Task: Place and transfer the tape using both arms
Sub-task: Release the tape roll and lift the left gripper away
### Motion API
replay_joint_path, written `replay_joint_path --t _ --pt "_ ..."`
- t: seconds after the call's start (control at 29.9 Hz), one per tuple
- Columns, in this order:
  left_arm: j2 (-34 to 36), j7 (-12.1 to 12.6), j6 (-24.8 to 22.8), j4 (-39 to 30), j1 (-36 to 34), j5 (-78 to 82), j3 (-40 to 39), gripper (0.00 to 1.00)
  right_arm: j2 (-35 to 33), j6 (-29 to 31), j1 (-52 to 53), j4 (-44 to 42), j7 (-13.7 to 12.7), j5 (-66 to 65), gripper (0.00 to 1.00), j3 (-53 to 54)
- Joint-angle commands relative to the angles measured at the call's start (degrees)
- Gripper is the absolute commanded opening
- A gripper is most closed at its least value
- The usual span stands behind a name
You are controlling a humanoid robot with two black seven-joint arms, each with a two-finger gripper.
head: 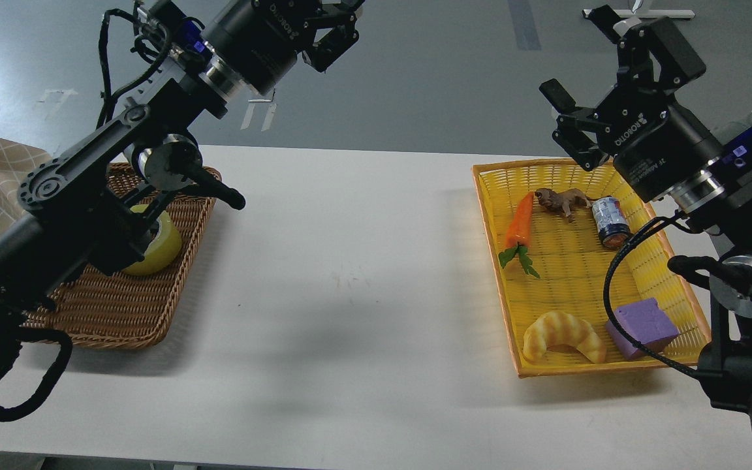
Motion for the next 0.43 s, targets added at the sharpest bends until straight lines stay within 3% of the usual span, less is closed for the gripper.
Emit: replay_joint_path --t 0.0,0.1,0.27,0.4 --pt "-4.0 0.7 2.8 -5.8 10.5 0.0 -9.4 0.98 1.4 0.2 0.3 0.0 0.3 0.3 1.00 0.1" --pt "-5.9 2.0 3.7 -10.5 17.6 4.1 -12.5 0.98 1.5 0.2 0.3 -0.3 0.5 0.3 1.00 0.1" --pt "-8.3 2.4 6.9 -10.4 19.0 9.9 -14.2 0.98 1.5 0.2 0.3 -0.4 0.5 0.2 1.00 -0.1" --pt "-8.7 2.8 6.5 -10.5 20.5 9.8 -15.0 0.98 1.5 0.2 0.3 -0.2 0.6 0.2 1.00 -0.1"
